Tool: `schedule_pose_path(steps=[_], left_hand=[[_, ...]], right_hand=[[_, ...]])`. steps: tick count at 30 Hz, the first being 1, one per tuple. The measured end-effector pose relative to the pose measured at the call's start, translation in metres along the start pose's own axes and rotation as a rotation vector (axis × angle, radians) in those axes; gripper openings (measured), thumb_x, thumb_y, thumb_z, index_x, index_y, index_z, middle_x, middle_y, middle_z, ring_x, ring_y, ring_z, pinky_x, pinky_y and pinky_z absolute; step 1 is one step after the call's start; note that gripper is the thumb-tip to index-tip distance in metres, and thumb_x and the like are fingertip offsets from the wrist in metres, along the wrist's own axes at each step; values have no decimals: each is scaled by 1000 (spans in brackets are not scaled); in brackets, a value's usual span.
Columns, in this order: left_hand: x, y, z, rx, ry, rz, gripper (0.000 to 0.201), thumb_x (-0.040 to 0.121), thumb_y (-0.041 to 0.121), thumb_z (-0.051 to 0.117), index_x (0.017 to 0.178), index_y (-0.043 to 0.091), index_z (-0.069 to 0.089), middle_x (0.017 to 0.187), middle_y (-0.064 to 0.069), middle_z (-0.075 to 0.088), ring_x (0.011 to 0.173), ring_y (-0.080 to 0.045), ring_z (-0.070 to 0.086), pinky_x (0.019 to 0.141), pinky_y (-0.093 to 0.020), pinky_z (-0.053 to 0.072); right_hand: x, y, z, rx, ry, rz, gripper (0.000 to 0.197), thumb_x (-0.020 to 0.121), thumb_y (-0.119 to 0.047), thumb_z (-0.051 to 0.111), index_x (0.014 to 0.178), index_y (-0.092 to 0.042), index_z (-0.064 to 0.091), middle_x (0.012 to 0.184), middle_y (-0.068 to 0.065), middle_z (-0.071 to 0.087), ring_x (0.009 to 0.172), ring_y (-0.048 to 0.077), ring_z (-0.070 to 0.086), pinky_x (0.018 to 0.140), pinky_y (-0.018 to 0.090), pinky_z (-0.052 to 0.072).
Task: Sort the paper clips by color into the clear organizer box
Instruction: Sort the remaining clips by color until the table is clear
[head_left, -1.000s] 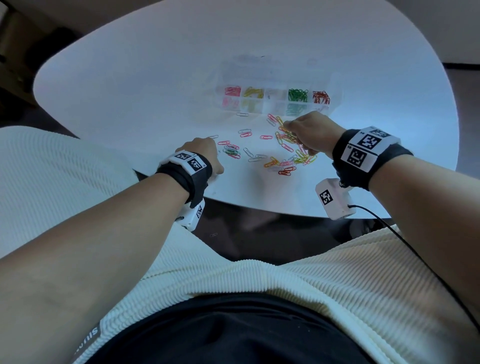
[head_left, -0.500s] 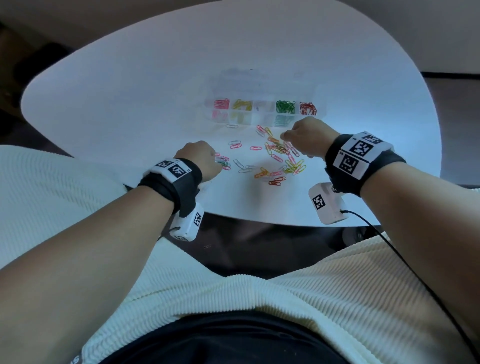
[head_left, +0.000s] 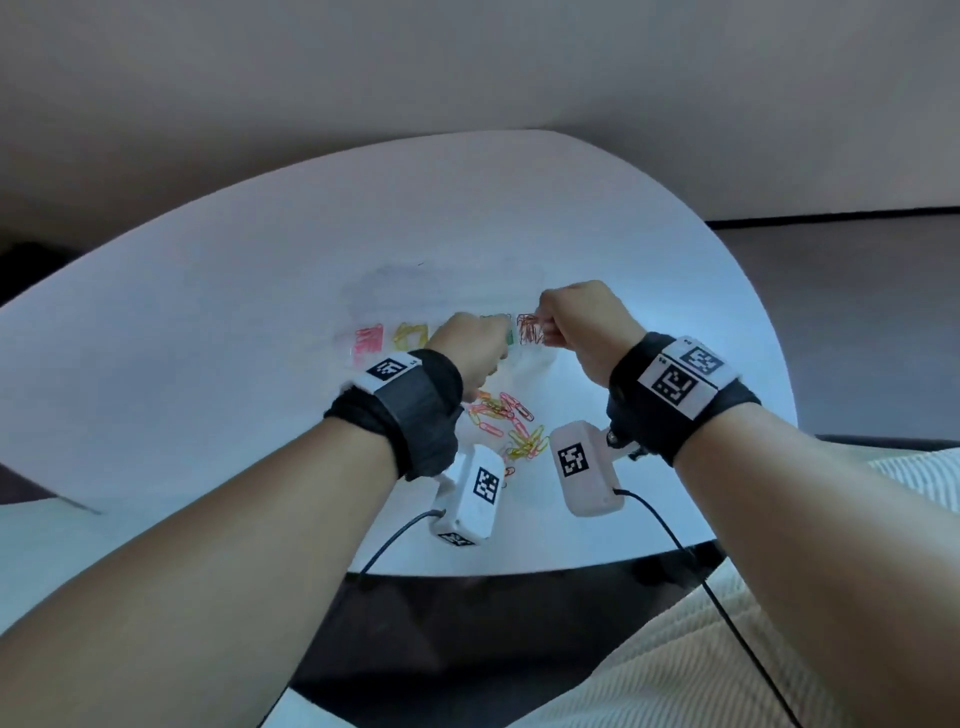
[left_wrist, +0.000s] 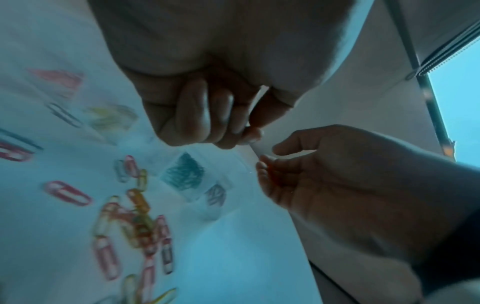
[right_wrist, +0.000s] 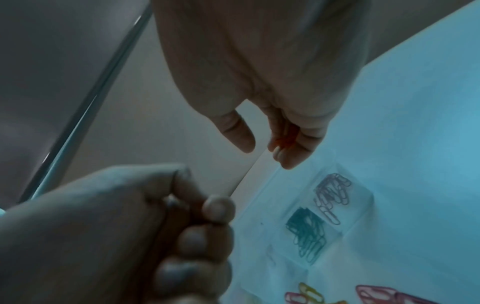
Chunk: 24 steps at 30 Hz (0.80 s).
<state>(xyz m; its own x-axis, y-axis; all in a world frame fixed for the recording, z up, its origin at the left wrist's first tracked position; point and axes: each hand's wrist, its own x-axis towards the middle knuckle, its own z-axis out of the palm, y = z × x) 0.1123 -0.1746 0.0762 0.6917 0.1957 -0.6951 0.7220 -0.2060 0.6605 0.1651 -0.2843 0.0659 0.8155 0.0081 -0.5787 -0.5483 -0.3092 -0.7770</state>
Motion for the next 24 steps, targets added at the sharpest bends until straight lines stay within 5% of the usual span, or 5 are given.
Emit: schedule_pose_path(steps=[7, 14, 17, 20, 24], left_hand=[[29, 42, 14, 25, 13, 18, 14, 79, 17, 45, 70, 9, 51, 70, -9, 46, 52, -22, 33, 51, -24, 23], [43, 43, 15, -113, 13, 9, 12, 86, 3, 42, 79, 1, 51, 65, -10, 44, 52, -18, 36, 50, -24, 29], [46, 41, 15, -209, 10, 8, 10, 88, 1, 42, 91, -1, 51, 70, -12, 49, 55, -18, 43, 54, -23, 37], [49, 41, 17, -294, -11, 26, 12, 91, 4, 44, 85, 0, 54, 80, -13, 55, 75, -24, 53, 72, -28, 49], [50, 38, 23, -310, -86, 23, 10, 93, 10, 44, 88, 6, 52, 92, -11, 51, 84, -23, 48, 75, -27, 45]], right_hand=[[8, -5, -12, 306, -14, 25, 9, 85, 1, 50, 82, -8, 49, 76, 10, 40, 66, 21, 39, 63, 28, 38], [26, 0, -20, 309, -53, 120, 42, 97, -37, 54, 124, -4, 51, 115, 8, 56, 114, 24, 56, 103, 33, 46], [23, -3, -20, 299, -64, 109, 51, 98, -44, 49, 133, -7, 47, 130, 12, 53, 114, 23, 54, 99, 31, 48], [19, -6, -22, 284, -32, 102, 38, 99, -42, 47, 102, -6, 56, 145, 28, 38, 133, 37, 44, 109, 49, 39], [18, -8, -26, 269, 48, 63, 61, 98, -42, 48, 132, 9, 45, 141, 28, 42, 131, 42, 40, 109, 55, 35]])
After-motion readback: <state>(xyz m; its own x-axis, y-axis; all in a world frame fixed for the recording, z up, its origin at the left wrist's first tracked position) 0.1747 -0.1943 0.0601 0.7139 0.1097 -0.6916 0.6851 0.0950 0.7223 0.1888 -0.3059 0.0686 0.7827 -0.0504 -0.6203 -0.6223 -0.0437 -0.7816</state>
